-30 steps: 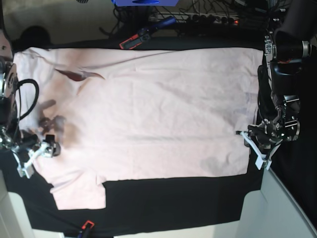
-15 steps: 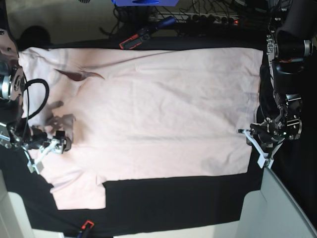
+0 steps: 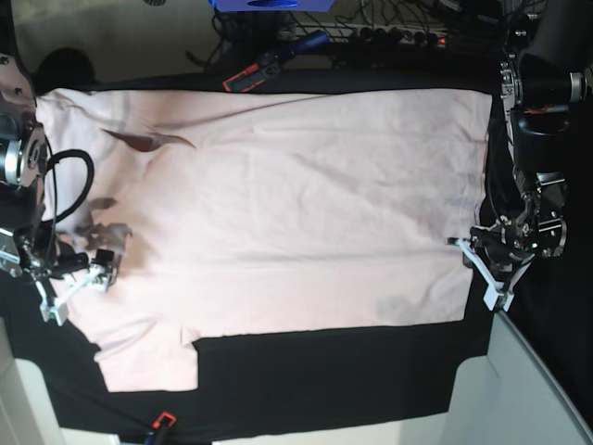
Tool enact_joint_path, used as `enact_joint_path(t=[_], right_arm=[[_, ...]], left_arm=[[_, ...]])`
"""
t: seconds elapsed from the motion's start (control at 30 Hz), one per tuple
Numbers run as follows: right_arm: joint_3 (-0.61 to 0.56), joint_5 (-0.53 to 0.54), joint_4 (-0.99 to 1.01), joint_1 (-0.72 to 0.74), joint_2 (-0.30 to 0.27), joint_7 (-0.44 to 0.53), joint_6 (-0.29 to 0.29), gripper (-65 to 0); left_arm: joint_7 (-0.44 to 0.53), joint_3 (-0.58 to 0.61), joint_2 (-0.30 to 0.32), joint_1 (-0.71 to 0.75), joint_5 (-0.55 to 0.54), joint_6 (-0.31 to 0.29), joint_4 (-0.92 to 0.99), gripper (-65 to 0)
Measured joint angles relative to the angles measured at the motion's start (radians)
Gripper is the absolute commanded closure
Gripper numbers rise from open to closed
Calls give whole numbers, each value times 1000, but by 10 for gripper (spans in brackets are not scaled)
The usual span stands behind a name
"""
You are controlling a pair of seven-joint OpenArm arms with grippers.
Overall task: Fold the T-shirt properly
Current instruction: 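Grasp the shirt side edges with both grippers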
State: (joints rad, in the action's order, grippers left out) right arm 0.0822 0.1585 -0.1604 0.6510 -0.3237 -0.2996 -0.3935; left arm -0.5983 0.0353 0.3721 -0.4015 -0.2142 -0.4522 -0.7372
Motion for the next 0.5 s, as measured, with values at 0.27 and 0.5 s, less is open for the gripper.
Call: enact_joint_path(t=[0.27, 0.5], right_arm=[[0, 3, 0, -20, -5, 21, 3, -149], [1, 12, -2, -23, -5, 14, 2, 0]], left_arm=[[0, 0, 13, 0, 0, -1, 0, 0], [0, 0, 13, 0, 0, 0, 0, 0]])
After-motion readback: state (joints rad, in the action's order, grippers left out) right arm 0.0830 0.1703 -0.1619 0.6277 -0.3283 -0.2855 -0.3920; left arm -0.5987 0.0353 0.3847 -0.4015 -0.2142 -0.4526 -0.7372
